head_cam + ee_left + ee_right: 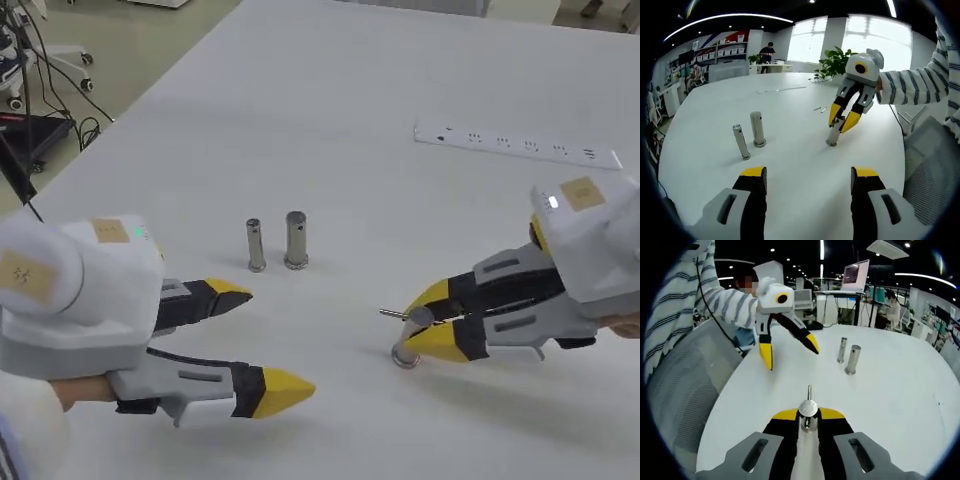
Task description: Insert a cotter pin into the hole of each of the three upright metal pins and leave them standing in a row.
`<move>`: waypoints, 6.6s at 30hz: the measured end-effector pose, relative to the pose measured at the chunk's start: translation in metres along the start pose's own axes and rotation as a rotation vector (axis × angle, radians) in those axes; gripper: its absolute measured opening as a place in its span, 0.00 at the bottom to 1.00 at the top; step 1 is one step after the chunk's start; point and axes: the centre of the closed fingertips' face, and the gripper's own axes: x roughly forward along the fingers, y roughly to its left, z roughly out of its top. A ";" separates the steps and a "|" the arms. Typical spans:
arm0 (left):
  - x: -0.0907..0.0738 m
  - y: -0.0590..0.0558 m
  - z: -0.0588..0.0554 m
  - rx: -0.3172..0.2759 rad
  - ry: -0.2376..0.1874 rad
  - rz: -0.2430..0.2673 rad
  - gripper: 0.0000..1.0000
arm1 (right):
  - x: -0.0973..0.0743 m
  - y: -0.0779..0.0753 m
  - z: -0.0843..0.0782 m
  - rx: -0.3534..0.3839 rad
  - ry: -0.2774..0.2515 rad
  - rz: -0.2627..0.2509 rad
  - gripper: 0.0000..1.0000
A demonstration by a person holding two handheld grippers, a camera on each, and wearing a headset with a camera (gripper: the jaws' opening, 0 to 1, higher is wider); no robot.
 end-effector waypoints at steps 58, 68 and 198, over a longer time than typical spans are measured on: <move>0.030 0.103 0.016 0.064 0.031 0.261 0.29 | -0.110 0.108 -0.040 0.559 -0.152 -0.422 0.99; 0.030 0.107 0.015 0.048 0.034 0.264 0.16 | -0.114 0.111 -0.046 0.575 -0.141 -0.445 0.99; 0.057 -0.131 -0.011 0.498 0.130 -0.450 0.07 | -0.148 0.132 -0.086 0.645 -0.137 -0.638 0.90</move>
